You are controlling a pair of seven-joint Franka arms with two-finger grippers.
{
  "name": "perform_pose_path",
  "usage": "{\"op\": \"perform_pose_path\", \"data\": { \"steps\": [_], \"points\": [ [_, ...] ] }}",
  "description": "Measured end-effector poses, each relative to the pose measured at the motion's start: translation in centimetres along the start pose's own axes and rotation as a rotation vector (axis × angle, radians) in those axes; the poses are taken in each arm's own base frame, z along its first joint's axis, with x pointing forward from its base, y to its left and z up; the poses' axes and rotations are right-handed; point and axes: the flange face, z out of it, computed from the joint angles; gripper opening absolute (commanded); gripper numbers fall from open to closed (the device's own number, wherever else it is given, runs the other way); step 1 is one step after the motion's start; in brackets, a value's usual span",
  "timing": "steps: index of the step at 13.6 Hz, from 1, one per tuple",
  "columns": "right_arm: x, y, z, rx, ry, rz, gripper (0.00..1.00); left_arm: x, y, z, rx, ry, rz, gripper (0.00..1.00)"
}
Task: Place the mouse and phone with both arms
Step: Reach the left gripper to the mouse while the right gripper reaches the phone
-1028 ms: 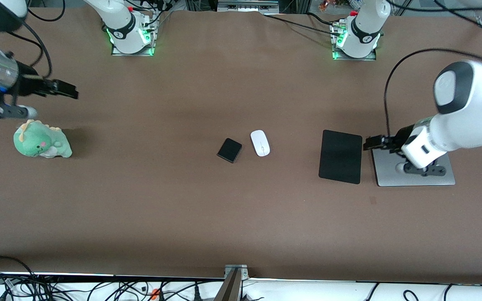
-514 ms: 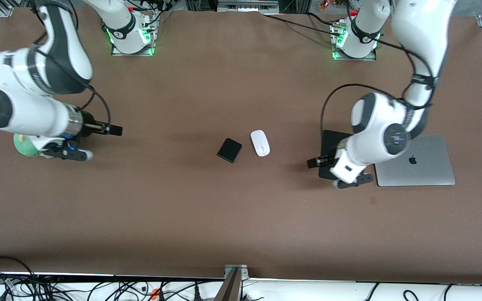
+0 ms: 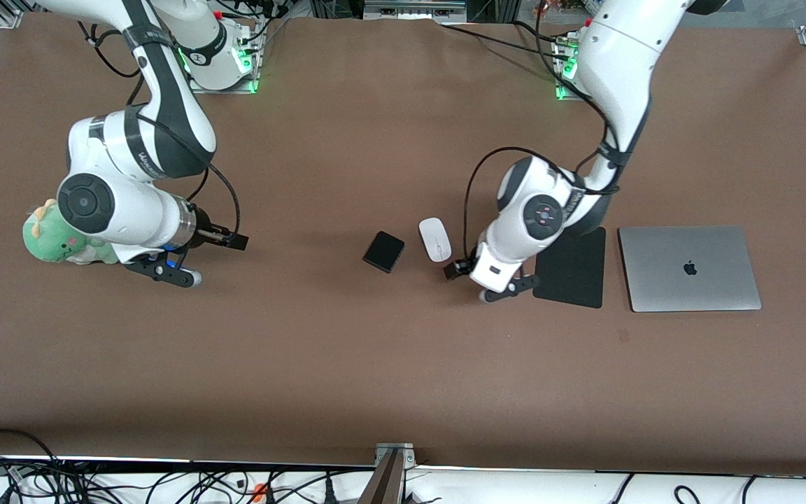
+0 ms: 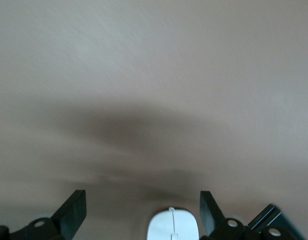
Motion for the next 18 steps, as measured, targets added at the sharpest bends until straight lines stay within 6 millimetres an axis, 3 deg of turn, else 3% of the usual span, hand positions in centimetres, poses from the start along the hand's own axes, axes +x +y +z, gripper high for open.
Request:
{"op": "perform_pose_path", "data": {
  "steps": [7,10,11,12,14,15,18],
  "points": [
    [-0.1,-3.0,2.2,0.008,0.038,0.060,1.00,-6.2,3.9,3.6,0.074,0.013,0.099,1.00],
    [-0.3,-3.8,2.7,0.008,0.044,0.071,1.00,-7.7,4.6,4.5,0.083,0.007,0.108,1.00],
    [-0.4,-4.0,2.8,0.009,0.046,0.074,1.00,-7.7,4.5,4.8,0.087,0.004,0.107,0.93],
    [-0.5,-4.3,2.8,0.010,0.049,0.074,1.00,-7.7,4.3,5.0,0.092,0.002,0.101,0.78],
    [-0.8,-4.8,2.9,0.009,0.050,0.071,1.00,-7.8,4.2,5.3,0.096,0.001,0.083,0.32],
    [-0.9,-4.9,3.0,0.009,0.051,0.070,1.00,-7.9,4.2,5.4,0.098,0.003,0.079,0.25],
    [-0.9,-4.9,2.9,0.012,0.055,0.069,1.00,-7.8,4.2,5.2,0.102,0.014,0.078,0.25]
  ]
}}
